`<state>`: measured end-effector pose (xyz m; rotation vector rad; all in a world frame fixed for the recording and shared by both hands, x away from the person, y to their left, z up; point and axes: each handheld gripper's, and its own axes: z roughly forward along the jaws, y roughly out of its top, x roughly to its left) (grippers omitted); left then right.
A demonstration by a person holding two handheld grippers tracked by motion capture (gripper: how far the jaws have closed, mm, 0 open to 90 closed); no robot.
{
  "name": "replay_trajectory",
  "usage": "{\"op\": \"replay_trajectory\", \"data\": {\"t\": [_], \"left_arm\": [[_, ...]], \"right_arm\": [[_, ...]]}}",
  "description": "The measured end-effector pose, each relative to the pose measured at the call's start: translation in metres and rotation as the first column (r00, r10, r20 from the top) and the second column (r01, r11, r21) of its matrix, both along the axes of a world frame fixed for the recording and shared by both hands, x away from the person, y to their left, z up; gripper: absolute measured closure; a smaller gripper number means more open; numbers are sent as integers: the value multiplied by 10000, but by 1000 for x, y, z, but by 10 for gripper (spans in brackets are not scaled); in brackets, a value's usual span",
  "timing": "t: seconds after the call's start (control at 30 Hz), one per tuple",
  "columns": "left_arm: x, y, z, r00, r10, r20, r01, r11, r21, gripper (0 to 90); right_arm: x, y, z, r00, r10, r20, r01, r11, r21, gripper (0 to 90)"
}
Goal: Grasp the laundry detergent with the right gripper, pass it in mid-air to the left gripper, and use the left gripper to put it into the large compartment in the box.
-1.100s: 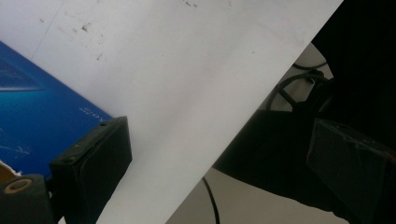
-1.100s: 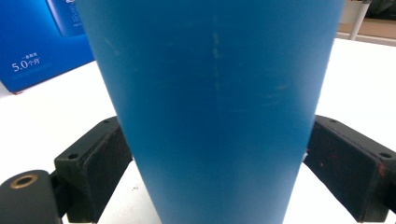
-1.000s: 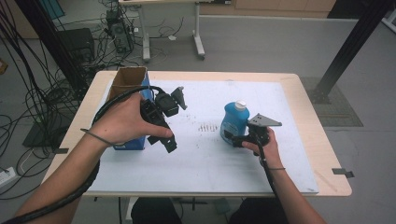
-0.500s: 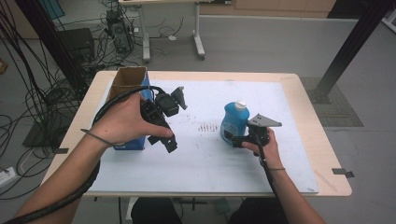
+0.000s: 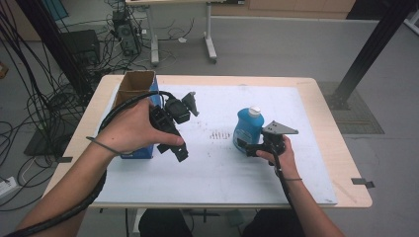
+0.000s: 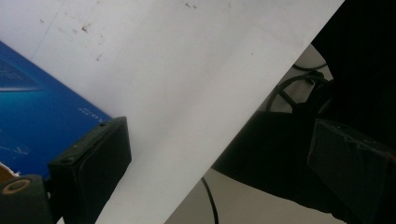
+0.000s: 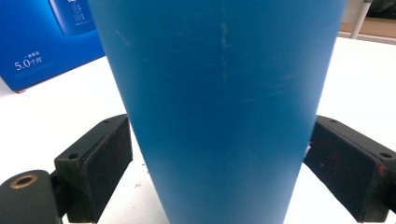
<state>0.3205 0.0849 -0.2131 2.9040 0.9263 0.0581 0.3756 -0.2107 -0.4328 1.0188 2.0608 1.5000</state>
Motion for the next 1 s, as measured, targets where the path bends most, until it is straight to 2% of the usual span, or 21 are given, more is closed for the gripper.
{"op": "replay_trajectory", "data": {"t": [1.0], "left_arm": [[0,-1,0,10000,1,-17,-1,10000,52,64]], "right_arm": [[0,1,-1,10000,0,-9,0,10000,-21,90]]}}
